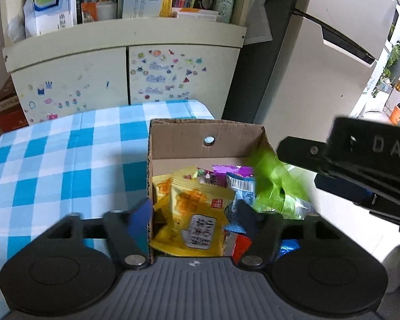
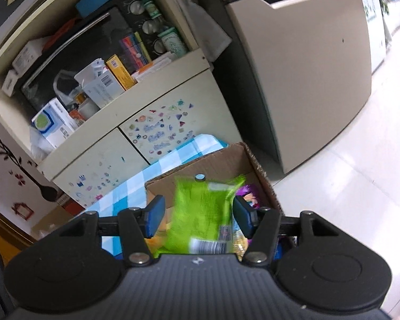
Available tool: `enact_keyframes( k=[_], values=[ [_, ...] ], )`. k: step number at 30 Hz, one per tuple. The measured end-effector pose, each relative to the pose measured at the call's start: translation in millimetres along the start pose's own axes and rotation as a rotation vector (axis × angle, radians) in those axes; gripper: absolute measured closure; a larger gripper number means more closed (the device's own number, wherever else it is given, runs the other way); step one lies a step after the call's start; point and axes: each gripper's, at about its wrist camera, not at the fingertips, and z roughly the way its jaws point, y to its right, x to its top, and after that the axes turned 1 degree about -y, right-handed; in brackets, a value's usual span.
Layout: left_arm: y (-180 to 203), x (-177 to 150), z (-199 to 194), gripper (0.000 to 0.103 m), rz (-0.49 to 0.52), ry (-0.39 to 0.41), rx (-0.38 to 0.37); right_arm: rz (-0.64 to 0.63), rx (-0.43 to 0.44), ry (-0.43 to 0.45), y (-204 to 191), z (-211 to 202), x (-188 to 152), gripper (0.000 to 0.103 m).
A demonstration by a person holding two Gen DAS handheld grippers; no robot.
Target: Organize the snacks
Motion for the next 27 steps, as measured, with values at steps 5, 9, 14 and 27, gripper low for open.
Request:
enact_keyframes(
  k=[5, 9, 14, 27],
  values=[
    [4.0, -2.9, -8.0, 0.01, 0.057, 0.014, 0.05, 0.011, 0.006, 0.014, 0.3, -2.7, 1.0, 0.03],
    [-0.5, -4.6, -14.1, 0.006, 0.043, -0.007, 0.075, 0.016, 0.004, 0.007, 0.5, -2.7, -0.1, 0.03],
    [-6.7, -7.9, -21.4, 0.004, 0.034, -0.03, 0.097, -0.019, -0.019, 0.012, -4.1, -7.0, -2.3, 0.026],
    [-25.0, -15.6, -32.8, 0.0, -0.043, -0.083, 0.148, -0.153, -0.147, -0.013, -12.4, -15.7, -20.7, 0.02]
  ],
)
